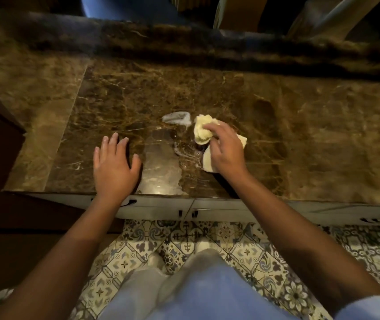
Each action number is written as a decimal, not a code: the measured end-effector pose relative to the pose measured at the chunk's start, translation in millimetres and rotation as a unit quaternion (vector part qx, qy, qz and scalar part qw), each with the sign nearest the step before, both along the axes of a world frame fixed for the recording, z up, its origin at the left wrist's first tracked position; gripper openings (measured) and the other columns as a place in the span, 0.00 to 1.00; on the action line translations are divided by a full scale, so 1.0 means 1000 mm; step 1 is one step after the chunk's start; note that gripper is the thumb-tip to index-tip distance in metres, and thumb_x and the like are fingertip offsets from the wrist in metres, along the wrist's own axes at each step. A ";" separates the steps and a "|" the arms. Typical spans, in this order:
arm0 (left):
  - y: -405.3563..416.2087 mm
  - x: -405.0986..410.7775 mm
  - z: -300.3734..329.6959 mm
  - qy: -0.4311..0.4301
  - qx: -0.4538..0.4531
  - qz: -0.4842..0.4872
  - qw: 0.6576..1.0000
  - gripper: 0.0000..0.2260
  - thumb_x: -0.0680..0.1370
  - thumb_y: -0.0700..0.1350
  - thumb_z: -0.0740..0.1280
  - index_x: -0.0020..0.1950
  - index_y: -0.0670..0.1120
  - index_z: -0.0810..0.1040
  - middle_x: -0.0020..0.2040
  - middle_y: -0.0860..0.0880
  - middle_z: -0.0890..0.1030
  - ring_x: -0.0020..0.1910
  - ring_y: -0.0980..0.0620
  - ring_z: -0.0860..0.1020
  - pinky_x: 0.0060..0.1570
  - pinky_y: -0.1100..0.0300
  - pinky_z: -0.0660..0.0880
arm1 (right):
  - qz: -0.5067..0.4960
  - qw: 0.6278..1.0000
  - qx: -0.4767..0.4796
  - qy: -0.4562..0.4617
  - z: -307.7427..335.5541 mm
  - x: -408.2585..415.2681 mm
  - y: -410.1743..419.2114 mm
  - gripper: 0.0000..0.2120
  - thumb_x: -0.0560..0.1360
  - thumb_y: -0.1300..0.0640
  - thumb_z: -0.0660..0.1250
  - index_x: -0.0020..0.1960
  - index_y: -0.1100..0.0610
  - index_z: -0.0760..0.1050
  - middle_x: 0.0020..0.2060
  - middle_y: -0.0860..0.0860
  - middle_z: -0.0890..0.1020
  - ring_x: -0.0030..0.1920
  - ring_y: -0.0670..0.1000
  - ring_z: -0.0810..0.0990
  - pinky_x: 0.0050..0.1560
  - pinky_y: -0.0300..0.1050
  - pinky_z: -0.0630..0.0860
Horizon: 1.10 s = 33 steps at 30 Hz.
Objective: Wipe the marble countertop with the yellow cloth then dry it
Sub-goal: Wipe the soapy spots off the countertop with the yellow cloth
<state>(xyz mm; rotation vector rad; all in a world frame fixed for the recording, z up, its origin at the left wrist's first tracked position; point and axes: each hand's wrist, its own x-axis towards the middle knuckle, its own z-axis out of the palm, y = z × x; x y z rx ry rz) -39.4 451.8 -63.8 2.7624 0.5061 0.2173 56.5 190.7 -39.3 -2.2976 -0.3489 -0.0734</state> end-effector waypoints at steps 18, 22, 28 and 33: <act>0.018 -0.011 -0.005 -0.008 0.037 -0.028 0.999 0.26 0.82 0.57 0.59 0.79 0.48 0.69 0.82 0.45 0.66 0.83 0.43 0.58 0.81 0.42 0.54 | -0.219 0.970 -0.097 0.041 -0.027 -0.081 0.060 0.36 0.80 0.43 0.59 0.82 0.60 0.56 0.82 0.61 0.56 0.83 0.61 0.48 0.82 0.62 0.44; 0.019 -0.011 -0.003 -0.008 0.034 -0.028 0.999 0.26 0.82 0.56 0.60 0.78 0.48 0.70 0.82 0.45 0.66 0.83 0.42 0.59 0.80 0.42 0.55 | -0.196 0.968 -0.144 0.055 -0.026 -0.056 0.093 0.37 0.79 0.47 0.61 0.82 0.61 0.54 0.82 0.61 0.56 0.83 0.61 0.48 0.82 0.61 0.43; 0.022 -0.014 -0.002 0.003 0.026 -0.045 0.999 0.25 0.84 0.55 0.61 0.80 0.48 0.68 0.83 0.45 0.65 0.84 0.42 0.57 0.81 0.41 0.53 | -0.114 0.961 -0.247 0.056 -0.016 -0.007 0.087 0.30 0.82 0.50 0.59 0.81 0.57 0.58 0.82 0.58 0.58 0.83 0.61 0.50 0.81 0.62 0.46; 0.027 -0.015 -0.006 0.013 0.029 -0.056 0.998 0.26 0.84 0.56 0.59 0.81 0.49 0.67 0.84 0.45 0.63 0.84 0.42 0.56 0.82 0.41 0.52 | -0.083 0.958 -0.268 0.054 -0.016 -0.033 0.032 0.32 0.81 0.43 0.59 0.81 0.54 0.58 0.82 0.59 0.60 0.82 0.64 0.52 0.81 0.65 0.49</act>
